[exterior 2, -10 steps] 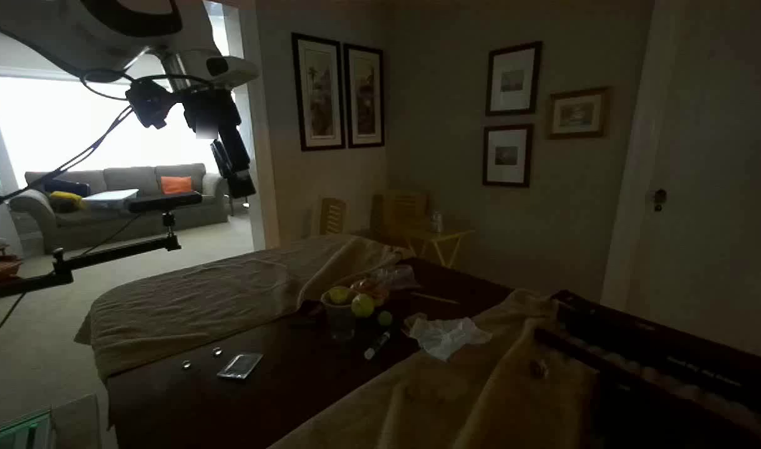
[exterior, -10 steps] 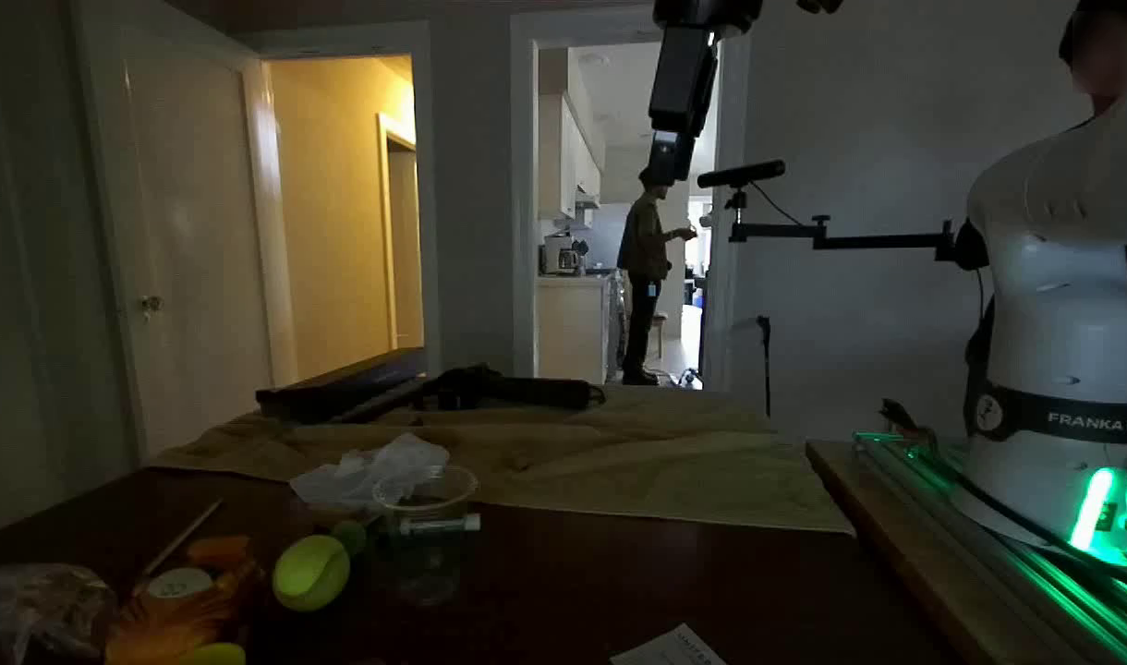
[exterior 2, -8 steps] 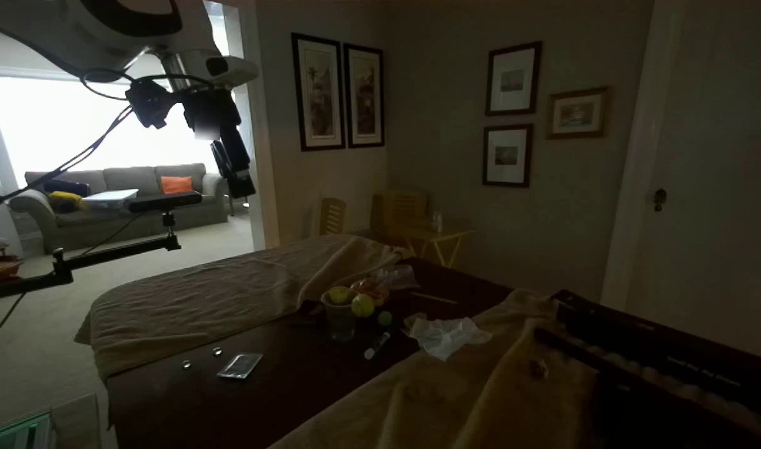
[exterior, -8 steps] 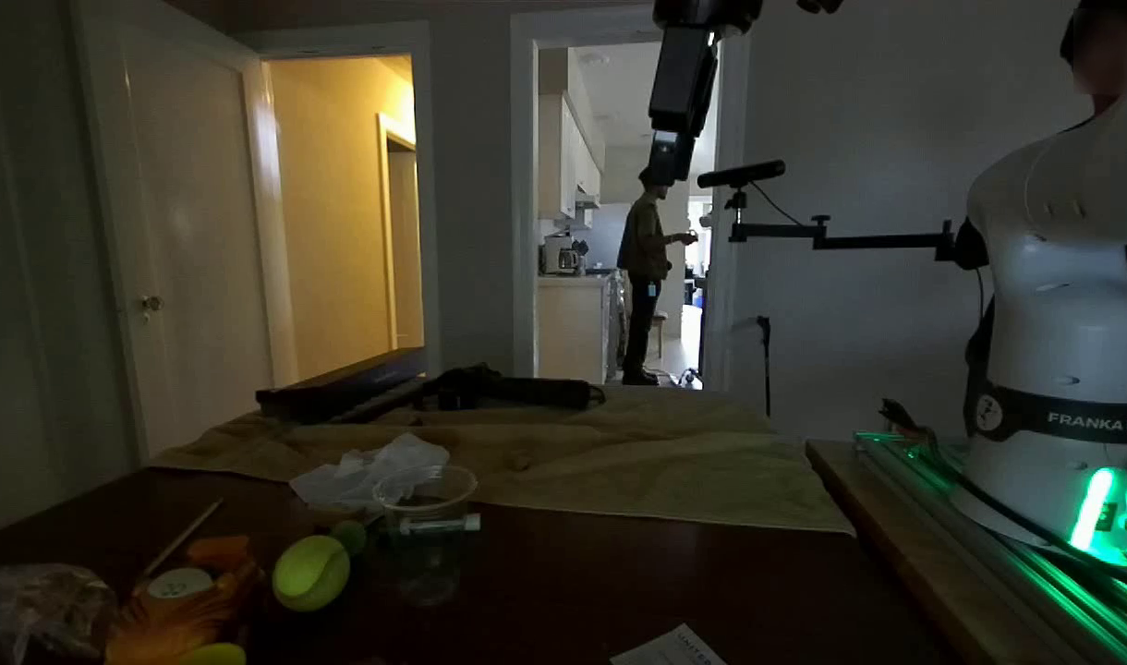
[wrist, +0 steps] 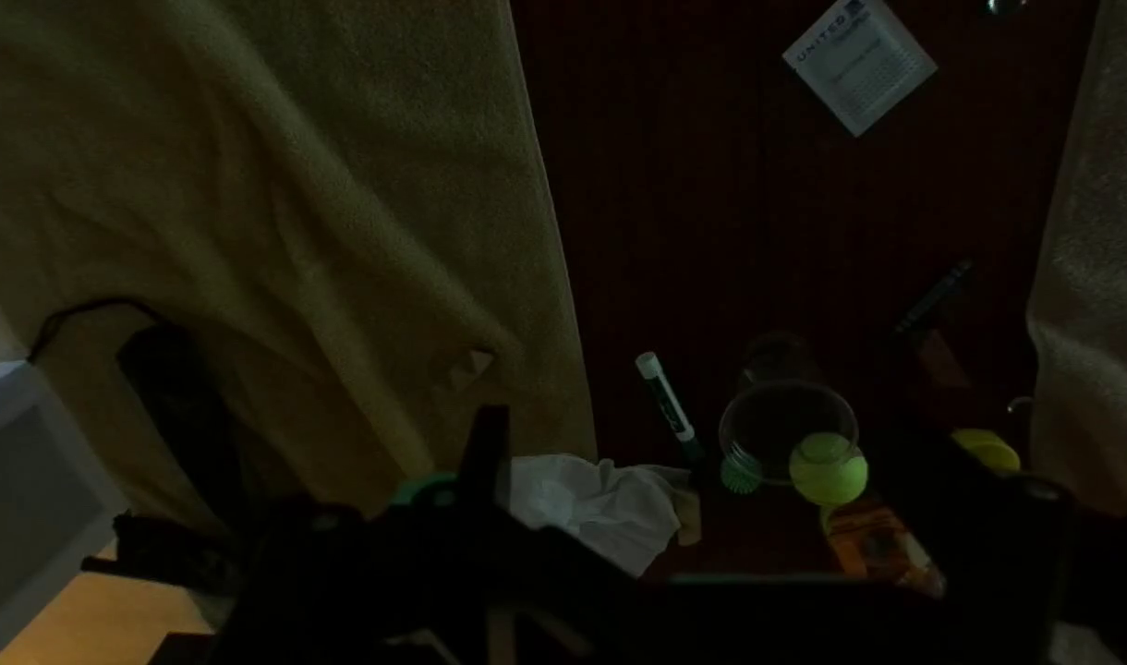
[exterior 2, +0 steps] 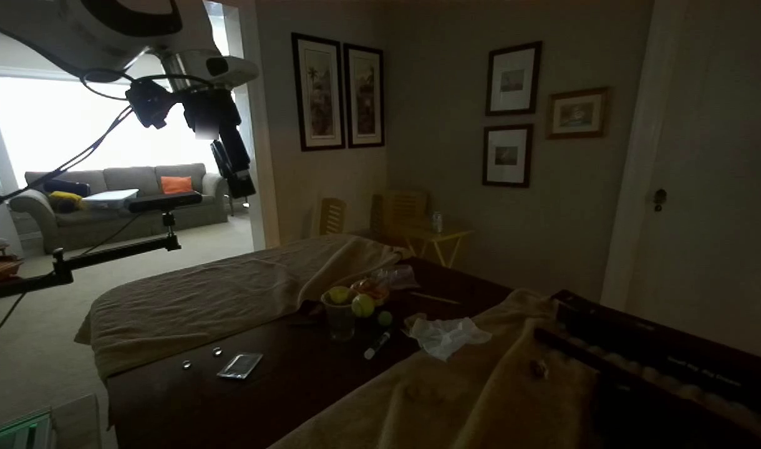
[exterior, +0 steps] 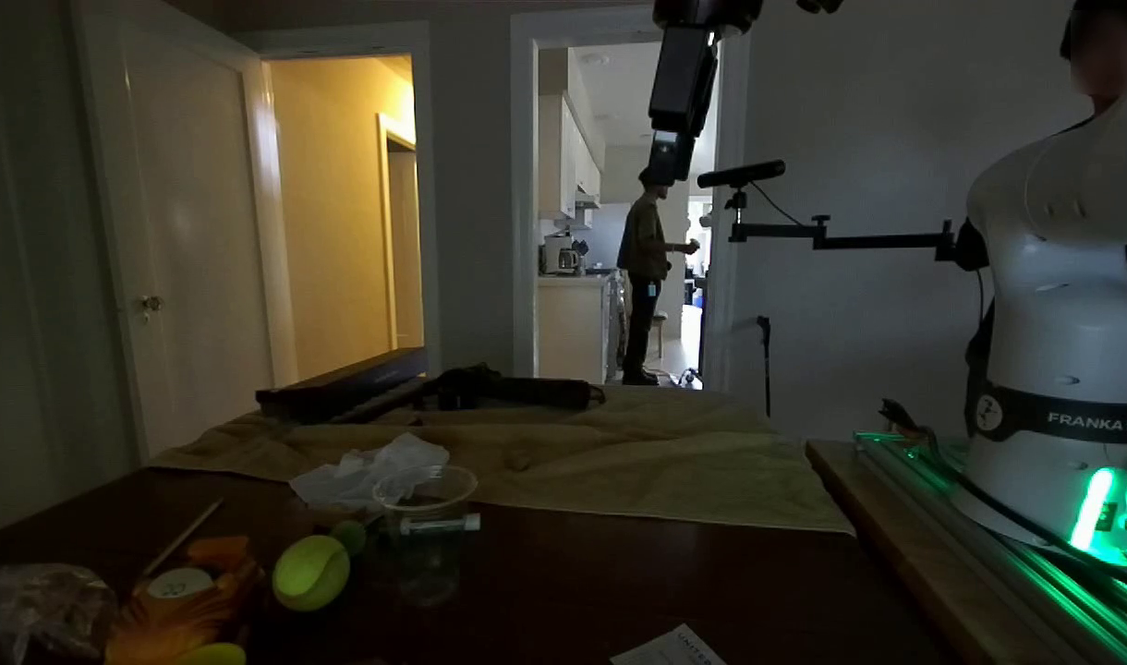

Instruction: Put the marker inside the clear cup

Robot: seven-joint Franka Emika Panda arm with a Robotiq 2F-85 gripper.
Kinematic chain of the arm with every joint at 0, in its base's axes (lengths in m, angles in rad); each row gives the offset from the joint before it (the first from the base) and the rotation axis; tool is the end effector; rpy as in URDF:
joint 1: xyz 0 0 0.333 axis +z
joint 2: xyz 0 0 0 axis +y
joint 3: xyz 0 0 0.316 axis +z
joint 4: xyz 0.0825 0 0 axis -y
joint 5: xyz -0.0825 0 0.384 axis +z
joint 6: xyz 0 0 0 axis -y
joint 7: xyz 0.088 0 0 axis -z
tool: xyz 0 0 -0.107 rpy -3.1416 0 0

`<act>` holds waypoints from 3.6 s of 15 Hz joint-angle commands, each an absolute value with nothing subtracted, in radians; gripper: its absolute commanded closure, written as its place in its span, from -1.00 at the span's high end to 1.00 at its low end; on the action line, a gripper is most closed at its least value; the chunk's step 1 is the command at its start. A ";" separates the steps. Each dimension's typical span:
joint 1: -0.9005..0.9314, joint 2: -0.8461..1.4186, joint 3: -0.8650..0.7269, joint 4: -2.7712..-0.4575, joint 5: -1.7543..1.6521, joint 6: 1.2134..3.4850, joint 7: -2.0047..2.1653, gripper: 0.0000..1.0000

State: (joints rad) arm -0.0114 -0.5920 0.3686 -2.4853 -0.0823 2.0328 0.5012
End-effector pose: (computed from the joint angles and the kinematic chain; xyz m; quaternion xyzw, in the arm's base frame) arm 0.3645 0.1409 0.4897 0.9859 -0.0783 0.1017 0.1073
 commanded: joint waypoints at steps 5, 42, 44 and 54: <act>0.044 -0.537 0.260 -2.472 -0.008 2.104 0.454 1.00; 0.021 -0.022 -0.007 -2.422 0.153 2.475 -0.164 1.00; 0.022 0.008 -0.007 -2.413 0.165 2.515 -0.208 1.00; -0.026 0.253 0.007 -2.298 0.139 2.677 -0.355 1.00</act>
